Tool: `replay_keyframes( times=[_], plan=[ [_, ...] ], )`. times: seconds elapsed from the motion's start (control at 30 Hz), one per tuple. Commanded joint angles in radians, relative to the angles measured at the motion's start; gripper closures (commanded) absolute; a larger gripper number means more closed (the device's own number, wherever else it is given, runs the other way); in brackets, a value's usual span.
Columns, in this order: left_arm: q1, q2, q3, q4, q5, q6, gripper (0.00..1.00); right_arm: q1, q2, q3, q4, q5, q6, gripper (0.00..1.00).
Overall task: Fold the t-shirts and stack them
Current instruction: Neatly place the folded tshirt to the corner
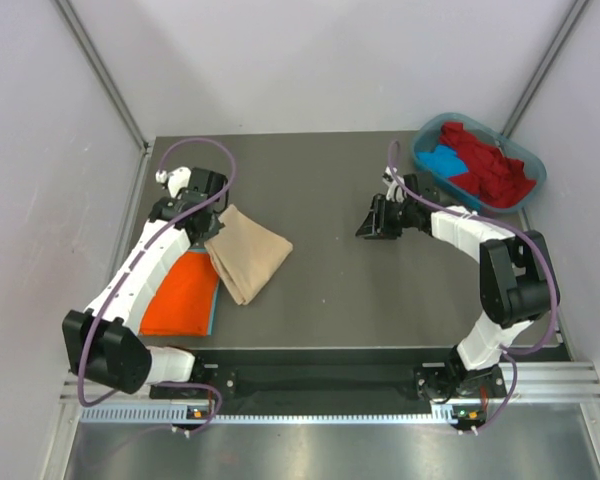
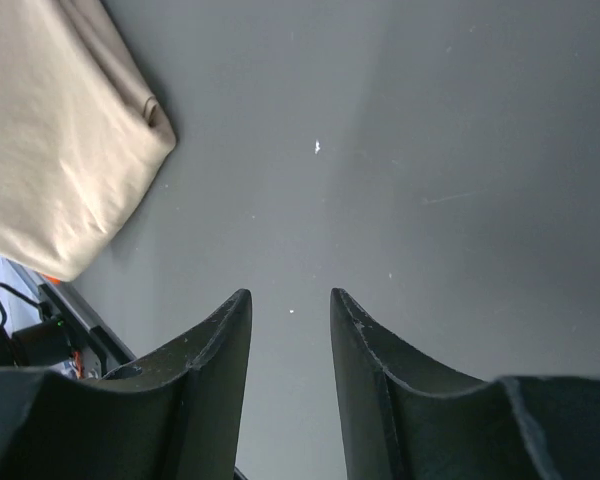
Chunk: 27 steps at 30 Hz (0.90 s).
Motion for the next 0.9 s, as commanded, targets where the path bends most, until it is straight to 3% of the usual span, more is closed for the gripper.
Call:
replay_keyframes(
  times=[0.0, 0.43, 0.87],
  plan=[
    [0.001, -0.051, 0.066, -0.131, -0.129, -0.017, 1.00, 0.010, -0.048, 0.001, 0.054, -0.040, -0.010, 0.62],
    [0.004, -0.183, 0.101, -0.297, -0.292, -0.065, 1.00, 0.012, -0.103, -0.040, 0.072, -0.072, -0.023, 0.62],
    [0.033, -0.349, -0.034, -0.381, -0.392, -0.168, 1.00, 0.010, -0.151, -0.068, 0.069, -0.072, -0.033, 0.62]
  ],
)
